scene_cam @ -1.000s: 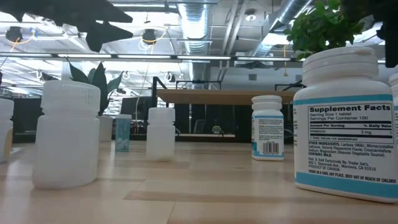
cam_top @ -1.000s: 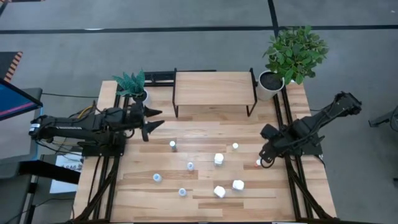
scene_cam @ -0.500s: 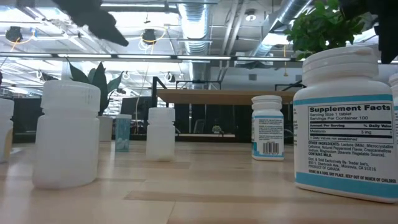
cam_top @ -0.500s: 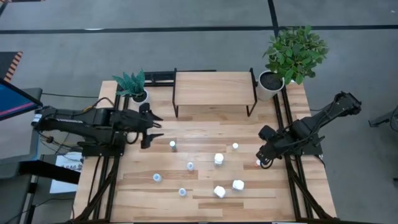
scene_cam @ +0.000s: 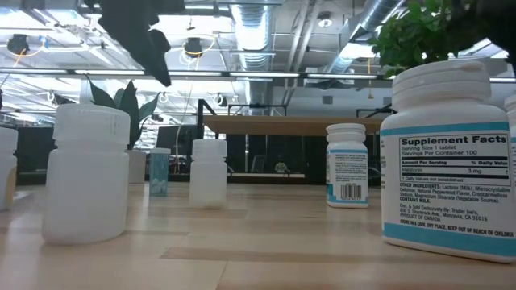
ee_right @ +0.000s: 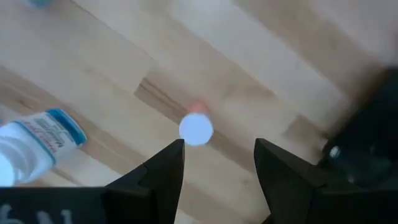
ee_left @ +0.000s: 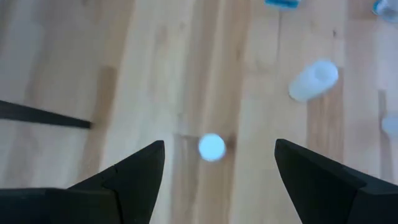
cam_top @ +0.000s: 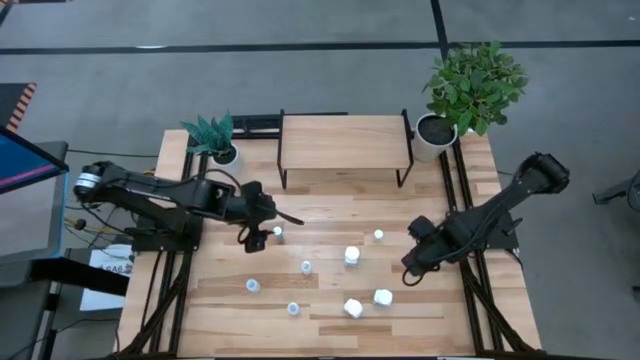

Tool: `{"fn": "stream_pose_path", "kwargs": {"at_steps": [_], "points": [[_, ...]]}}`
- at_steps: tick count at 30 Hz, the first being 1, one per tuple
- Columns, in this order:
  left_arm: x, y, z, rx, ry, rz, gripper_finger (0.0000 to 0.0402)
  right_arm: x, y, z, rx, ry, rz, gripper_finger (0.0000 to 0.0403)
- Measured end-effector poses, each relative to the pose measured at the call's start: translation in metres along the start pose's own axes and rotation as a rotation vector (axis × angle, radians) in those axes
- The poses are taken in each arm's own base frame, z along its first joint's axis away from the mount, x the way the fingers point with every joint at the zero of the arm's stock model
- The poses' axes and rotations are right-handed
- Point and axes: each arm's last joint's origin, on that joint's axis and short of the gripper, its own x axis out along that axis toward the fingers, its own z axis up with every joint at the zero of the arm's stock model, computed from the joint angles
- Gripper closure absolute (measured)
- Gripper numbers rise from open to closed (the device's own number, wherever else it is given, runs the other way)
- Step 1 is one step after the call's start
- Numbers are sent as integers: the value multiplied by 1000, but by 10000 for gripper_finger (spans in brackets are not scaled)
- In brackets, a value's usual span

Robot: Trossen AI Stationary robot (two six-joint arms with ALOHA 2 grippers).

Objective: Pick and place medicine bottles onto shelf by color
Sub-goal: Put the pink pill bottle on the shelf

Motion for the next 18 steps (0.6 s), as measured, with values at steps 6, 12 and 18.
{"fn": "stream_pose_path", "kwargs": {"at_steps": [6,12,18], "points": [[1,3,-8,27,90,22,110,20,23,0,21,22,11,187],[0,5,-14,50,154,55,110,35,29,-1,105,24,-70,187],[0,6,-14,54,147,82,110,40,30,-1,127,23,-106,187]]}}
